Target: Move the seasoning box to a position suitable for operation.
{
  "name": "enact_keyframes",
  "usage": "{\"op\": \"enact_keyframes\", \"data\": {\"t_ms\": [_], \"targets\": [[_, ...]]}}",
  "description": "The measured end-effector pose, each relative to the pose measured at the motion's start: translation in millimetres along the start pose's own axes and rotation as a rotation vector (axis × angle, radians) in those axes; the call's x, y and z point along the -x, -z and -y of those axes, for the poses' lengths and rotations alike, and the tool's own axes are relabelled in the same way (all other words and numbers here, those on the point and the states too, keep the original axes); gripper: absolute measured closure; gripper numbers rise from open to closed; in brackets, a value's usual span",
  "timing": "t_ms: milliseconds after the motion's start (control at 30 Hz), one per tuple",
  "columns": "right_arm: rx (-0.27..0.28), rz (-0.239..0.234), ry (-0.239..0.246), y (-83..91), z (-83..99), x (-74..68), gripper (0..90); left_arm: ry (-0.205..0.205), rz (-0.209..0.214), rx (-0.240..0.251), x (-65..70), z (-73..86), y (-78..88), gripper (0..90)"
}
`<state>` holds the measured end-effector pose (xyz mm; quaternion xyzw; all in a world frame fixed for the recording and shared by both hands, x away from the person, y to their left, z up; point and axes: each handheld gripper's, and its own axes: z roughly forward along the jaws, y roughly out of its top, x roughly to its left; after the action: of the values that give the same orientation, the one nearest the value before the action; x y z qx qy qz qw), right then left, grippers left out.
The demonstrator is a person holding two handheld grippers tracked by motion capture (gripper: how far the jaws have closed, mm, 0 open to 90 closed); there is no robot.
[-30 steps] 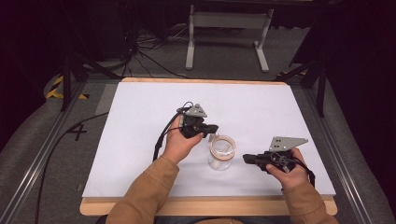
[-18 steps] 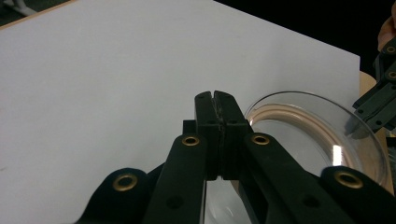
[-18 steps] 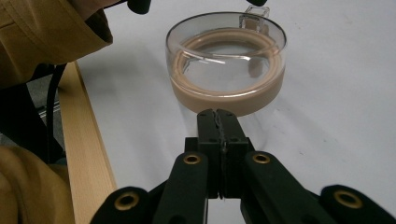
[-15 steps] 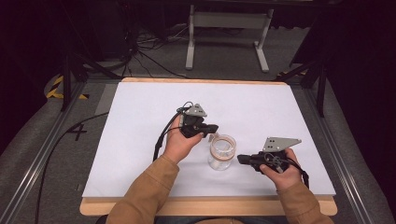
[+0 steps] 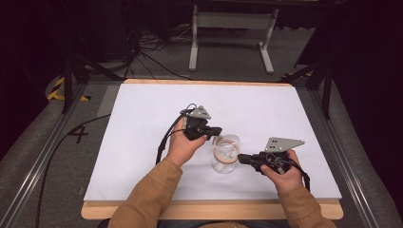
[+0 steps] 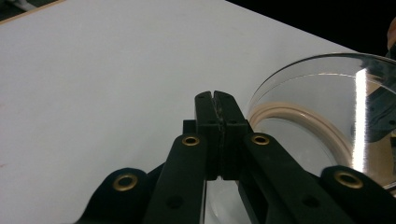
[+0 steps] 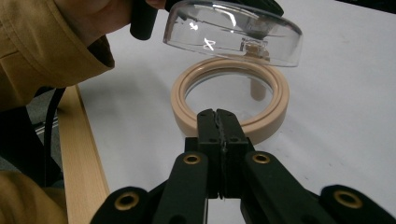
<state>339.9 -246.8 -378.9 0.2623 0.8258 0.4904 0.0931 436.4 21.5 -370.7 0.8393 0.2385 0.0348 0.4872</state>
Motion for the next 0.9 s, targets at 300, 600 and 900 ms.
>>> {"op": "enact_keyframes", "data": {"t_ms": [300, 600, 900], "targets": [[0.021, 0.006, 0.004, -1.5, -3.9, -1.2, 90.0, 0.006, 0.005, 0.012, 0.1, 0.2, 1.2, 89.7], [0.039, 0.003, 0.014, 0.4, -9.3, -1.2, 90.0, 0.010, -0.028, 0.043, 0.8, 1.5, 20.2, 89.2], [0.074, -0.004, 0.041, 4.0, -20.8, 2.4, 90.0, 0.035, -0.074, 0.066, 2.8, 10.3, 51.1, 88.4]]}}
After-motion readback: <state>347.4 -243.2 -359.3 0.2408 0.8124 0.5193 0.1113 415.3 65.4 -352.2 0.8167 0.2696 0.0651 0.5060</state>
